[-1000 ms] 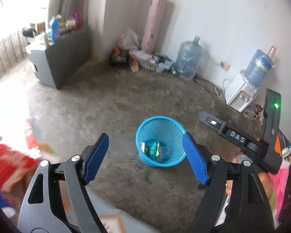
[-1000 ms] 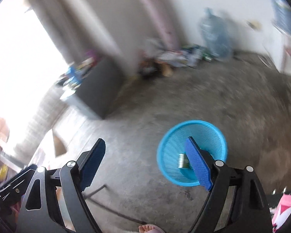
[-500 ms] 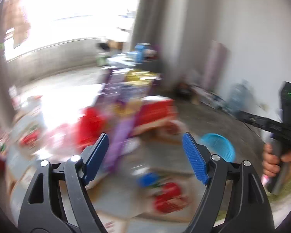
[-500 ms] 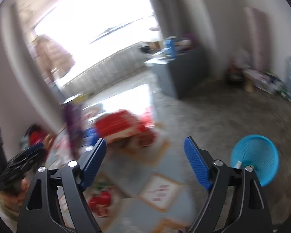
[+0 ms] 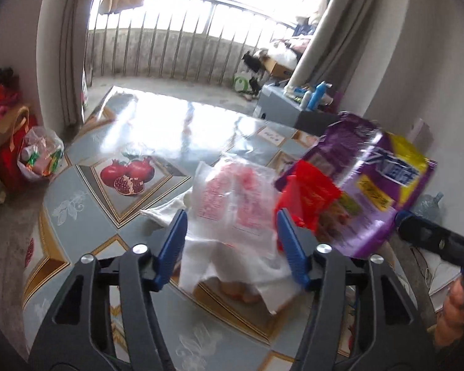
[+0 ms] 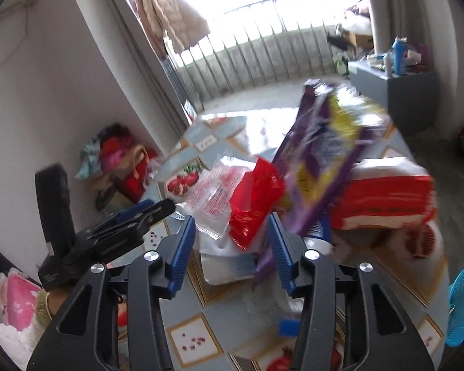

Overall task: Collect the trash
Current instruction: 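Swing both tools back toward the table, then grasp the clear plastic bag with the left tool while the right tool grasps the red wrapper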

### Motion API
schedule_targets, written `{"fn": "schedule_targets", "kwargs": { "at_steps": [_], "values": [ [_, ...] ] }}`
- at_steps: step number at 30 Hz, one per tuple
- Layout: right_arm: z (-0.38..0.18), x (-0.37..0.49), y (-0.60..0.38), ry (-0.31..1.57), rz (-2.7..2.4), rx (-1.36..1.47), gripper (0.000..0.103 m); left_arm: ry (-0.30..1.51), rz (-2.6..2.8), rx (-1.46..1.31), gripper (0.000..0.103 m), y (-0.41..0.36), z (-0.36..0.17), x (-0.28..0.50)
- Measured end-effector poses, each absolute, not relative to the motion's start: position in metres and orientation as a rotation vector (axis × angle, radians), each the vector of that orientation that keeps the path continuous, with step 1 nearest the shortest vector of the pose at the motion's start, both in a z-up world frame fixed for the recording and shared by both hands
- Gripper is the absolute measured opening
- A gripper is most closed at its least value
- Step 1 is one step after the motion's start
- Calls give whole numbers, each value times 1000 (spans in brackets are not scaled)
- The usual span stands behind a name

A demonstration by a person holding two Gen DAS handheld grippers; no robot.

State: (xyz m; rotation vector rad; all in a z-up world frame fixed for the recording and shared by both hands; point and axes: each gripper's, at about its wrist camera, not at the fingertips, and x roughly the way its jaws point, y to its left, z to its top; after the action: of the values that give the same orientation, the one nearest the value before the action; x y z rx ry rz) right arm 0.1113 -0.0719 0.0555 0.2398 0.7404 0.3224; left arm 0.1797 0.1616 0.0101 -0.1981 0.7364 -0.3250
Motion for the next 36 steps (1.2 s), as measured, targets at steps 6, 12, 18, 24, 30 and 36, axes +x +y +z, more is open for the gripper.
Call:
{"fn": "schedule_targets", "kwargs": {
  "at_steps": [6, 12, 18, 24, 30, 36],
  "values": [
    [35, 156, -56, 844, 192, 201, 44, 837, -319, -213, 47, 164, -23, 226],
    [13, 175, -52, 939, 141, 220, 44, 889, -324, -218, 39, 162, -46, 232],
    [0, 184, -47, 967, 121, 223, 44, 870, -327, -172, 24, 161, -42, 221],
    [-4, 188, -42, 971, 125, 201, 38, 858, -325, -140, 12, 162, -43, 213],
    [-8, 194, -37, 990, 138, 200, 23, 870, -317, -156, 0, 171, -45, 206],
    [-8, 193, -44, 984, 134, 226, 11, 867, -333, -198, 0, 181, -41, 199]
  ]
}}
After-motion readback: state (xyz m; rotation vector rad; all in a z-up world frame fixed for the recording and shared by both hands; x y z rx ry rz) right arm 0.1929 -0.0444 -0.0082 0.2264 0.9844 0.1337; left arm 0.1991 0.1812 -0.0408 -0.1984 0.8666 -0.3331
